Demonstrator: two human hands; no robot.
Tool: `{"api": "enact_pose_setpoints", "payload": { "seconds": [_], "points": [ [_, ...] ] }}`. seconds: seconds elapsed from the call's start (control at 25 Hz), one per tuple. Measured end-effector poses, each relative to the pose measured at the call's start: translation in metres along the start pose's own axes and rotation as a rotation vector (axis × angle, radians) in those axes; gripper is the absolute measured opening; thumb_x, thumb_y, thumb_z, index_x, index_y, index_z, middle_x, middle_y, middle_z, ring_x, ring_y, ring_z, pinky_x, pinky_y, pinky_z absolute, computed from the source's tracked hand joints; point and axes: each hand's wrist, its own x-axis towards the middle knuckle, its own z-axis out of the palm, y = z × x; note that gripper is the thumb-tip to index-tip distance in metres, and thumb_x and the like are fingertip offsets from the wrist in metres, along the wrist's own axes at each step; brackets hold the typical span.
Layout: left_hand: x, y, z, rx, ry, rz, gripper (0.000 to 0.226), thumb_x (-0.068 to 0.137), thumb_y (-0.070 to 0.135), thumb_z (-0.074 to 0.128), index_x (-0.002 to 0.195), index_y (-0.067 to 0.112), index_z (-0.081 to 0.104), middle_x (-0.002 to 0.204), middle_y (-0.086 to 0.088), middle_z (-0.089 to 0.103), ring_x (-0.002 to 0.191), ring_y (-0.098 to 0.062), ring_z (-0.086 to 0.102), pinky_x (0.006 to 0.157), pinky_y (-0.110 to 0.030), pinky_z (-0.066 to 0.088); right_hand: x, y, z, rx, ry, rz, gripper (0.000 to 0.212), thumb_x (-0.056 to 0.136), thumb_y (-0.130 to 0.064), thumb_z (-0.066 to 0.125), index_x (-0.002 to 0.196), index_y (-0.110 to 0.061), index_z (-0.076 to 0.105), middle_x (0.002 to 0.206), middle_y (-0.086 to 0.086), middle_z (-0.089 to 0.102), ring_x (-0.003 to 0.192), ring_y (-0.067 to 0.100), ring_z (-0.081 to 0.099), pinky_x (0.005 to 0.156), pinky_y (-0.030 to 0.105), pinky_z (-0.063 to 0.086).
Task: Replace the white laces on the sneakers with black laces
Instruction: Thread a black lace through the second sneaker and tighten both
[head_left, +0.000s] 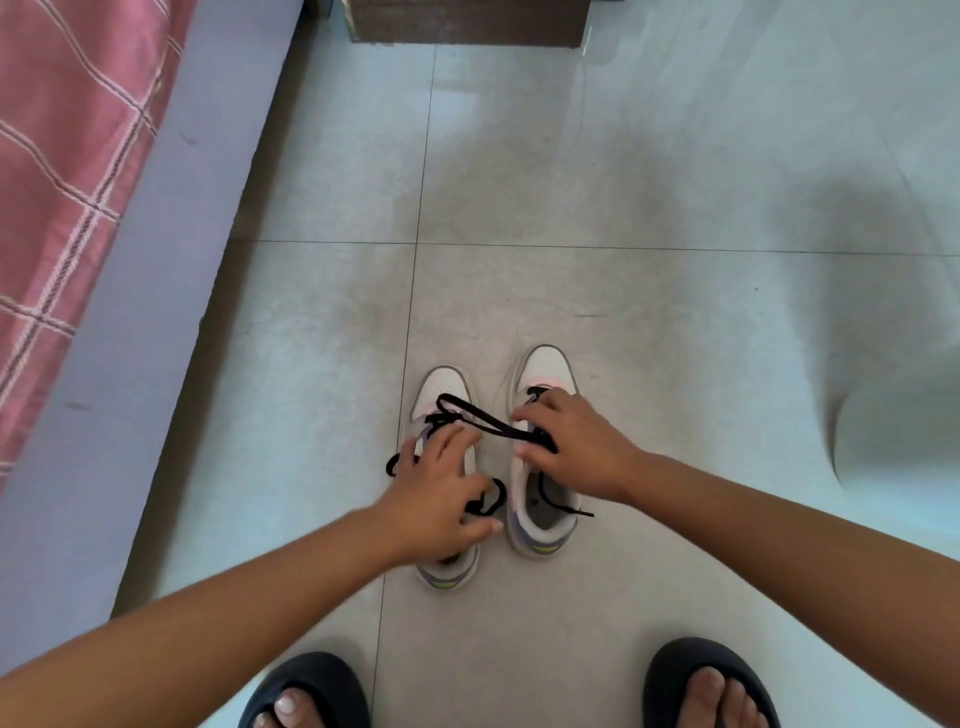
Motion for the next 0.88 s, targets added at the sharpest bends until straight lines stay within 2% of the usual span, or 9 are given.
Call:
{"api": "enact_pose_setpoints", "payload": {
  "seconds": [0.12,0.2,0.28,0.4,0.44,0.52,0.6,0.68,0.88],
  "points": [
    [0.005,0.003,0.020,0.069,0.023,-0.165,0.037,0.093,0.041,0.045,0.125,0.025,0.057,0.157,-0.008,0.002,0.145,-0.030,-0.005,0.109,-0.057,0.020,0.013,-0.009,0.006,-0.223,-0.092,0.054,0.031,0.094,-0.032,0.048,0.119,-0.017,0.060,0.123,0.008,0.041,0.117,0.028,0.039,0.088,0.040,0.046],
    [0.005,-0.011,0.021,0.079,0.158,-0.143,0.029,0.082,0.029,0.065,0.110,0.021,0.064,0.150,-0.014,0.025,0.139,-0.040,0.023,0.094,-0.061,0.038,0.018,0.000,0.002,-0.154,-0.042,0.136,0.027,0.093,-0.021,0.047,0.111,-0.010,0.064,0.118,0.010,0.043,0.113,0.029,0.045,0.085,0.038,0.047],
    [-0.001,-0.032,0.026,-0.031,0.335,-0.083,0.045,0.070,0.028,0.072,0.111,0.021,0.057,0.134,-0.014,0.041,0.119,-0.040,0.051,0.079,-0.058,0.048,0.015,0.009,0.000,0.013,0.072,0.205,0.029,0.093,-0.019,0.049,0.118,-0.010,0.059,0.120,0.010,0.044,0.111,0.028,0.047,0.088,0.036,0.044],
    [-0.022,-0.044,0.022,-0.351,0.605,-0.248,0.053,0.085,0.037,0.054,0.133,0.018,0.043,0.137,-0.009,0.039,0.124,-0.024,0.040,0.099,-0.047,0.037,-0.019,0.012,0.004,0.114,0.382,0.176,0.026,0.089,-0.018,0.057,0.114,-0.009,0.058,0.112,0.010,0.051,0.101,0.029,0.048,0.087,0.038,0.042],
    [-0.031,-0.047,0.024,-0.503,0.602,-0.377,0.056,0.088,0.032,0.056,0.139,0.016,0.038,0.141,-0.007,0.034,0.128,-0.021,0.036,0.103,-0.039,0.034,-0.036,0.007,0.009,0.089,0.418,0.113,0.019,0.086,-0.019,0.059,0.103,-0.010,0.061,0.103,0.008,0.054,0.093,0.028,0.050,0.080,0.039,0.043],
    [-0.047,-0.056,0.030,-0.812,0.378,-0.558,0.060,0.091,0.020,0.054,0.144,0.017,0.026,0.144,-0.003,0.028,0.125,-0.018,0.041,0.100,-0.032,0.038,-0.066,-0.010,0.027,-0.034,0.334,-0.013,0.018,0.077,-0.031,0.062,0.086,-0.015,0.062,0.082,-0.001,0.058,0.075,0.023,0.056,0.065,0.035,0.047],
    [-0.051,-0.056,0.036,-0.982,0.152,-0.558,0.053,0.094,0.014,0.047,0.142,0.021,0.028,0.139,0.000,0.028,0.107,-0.017,0.053,0.084,-0.032,0.051,-0.076,-0.018,0.051,-0.171,0.188,-0.077,0.038,0.065,-0.044,0.073,0.091,-0.018,0.064,0.068,-0.007,0.061,0.060,0.015,0.060,0.050,0.027,0.048],
    [-0.044,-0.051,0.038,-0.988,0.169,-0.491,0.043,0.091,0.008,0.048,0.130,0.024,0.039,0.124,-0.003,0.039,0.090,-0.014,0.056,0.068,-0.028,0.054,-0.064,-0.018,0.062,-0.319,0.111,-0.102,0.058,0.049,-0.043,0.086,0.095,-0.021,0.058,0.052,-0.005,0.058,0.046,0.012,0.057,0.041,0.025,0.041],
    [-0.025,-0.053,0.031,-0.853,0.304,-0.535,0.030,0.083,0.009,0.059,0.112,0.016,0.053,0.096,-0.004,0.047,0.083,-0.021,0.055,0.061,-0.026,0.046,-0.049,-0.005,0.041,-0.411,0.074,-0.065,0.061,0.034,-0.016,0.088,0.083,-0.024,0.052,0.048,-0.004,0.051,0.042,0.017,0.050,0.042,0.024,0.020]
  ]
}}
